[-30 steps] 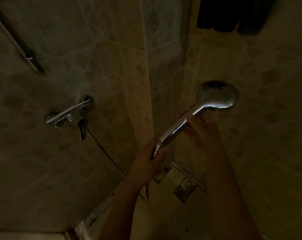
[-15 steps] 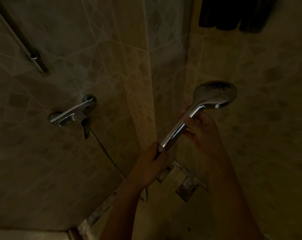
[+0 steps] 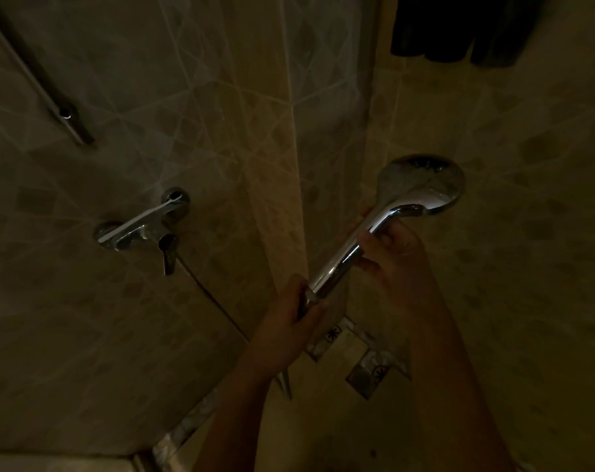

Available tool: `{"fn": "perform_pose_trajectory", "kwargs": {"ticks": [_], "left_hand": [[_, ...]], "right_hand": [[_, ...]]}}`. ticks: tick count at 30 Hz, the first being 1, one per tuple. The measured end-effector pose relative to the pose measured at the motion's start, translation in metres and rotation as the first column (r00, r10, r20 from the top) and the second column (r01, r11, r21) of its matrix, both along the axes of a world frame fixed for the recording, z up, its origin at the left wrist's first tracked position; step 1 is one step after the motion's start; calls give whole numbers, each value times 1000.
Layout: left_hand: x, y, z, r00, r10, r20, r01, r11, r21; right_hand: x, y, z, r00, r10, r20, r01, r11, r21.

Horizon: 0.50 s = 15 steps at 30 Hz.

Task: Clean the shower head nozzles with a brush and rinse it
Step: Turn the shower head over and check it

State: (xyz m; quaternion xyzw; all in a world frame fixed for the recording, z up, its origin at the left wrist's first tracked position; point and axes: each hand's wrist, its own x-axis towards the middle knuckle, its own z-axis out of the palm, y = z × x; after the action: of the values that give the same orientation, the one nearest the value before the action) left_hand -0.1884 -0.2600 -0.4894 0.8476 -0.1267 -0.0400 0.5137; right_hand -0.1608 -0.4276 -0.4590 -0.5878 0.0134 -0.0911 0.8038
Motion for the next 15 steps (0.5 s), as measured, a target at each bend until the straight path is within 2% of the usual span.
{"fn": "perform_pose_trajectory", "kwargs": {"ticks": [3,7,11,15], "left_hand": [[-3,-7,2,998,4,66,-7,999,40],[-7,-16,8,995,46,90,-45,999,-12],[-4,-19,5,988,2,151,-12,998,68],[-7,-23,-1,993,29,114,-38,996,78]], "right_hand": [[1,0,1,1000,-29,-7,29,1000,12],[-1,-2,1,998,-62,6,62,998,21],[-2,-4,0,997,-81,-19,81,996,29],[-4,2,0,995,-100,-20,101,994,39]]}}
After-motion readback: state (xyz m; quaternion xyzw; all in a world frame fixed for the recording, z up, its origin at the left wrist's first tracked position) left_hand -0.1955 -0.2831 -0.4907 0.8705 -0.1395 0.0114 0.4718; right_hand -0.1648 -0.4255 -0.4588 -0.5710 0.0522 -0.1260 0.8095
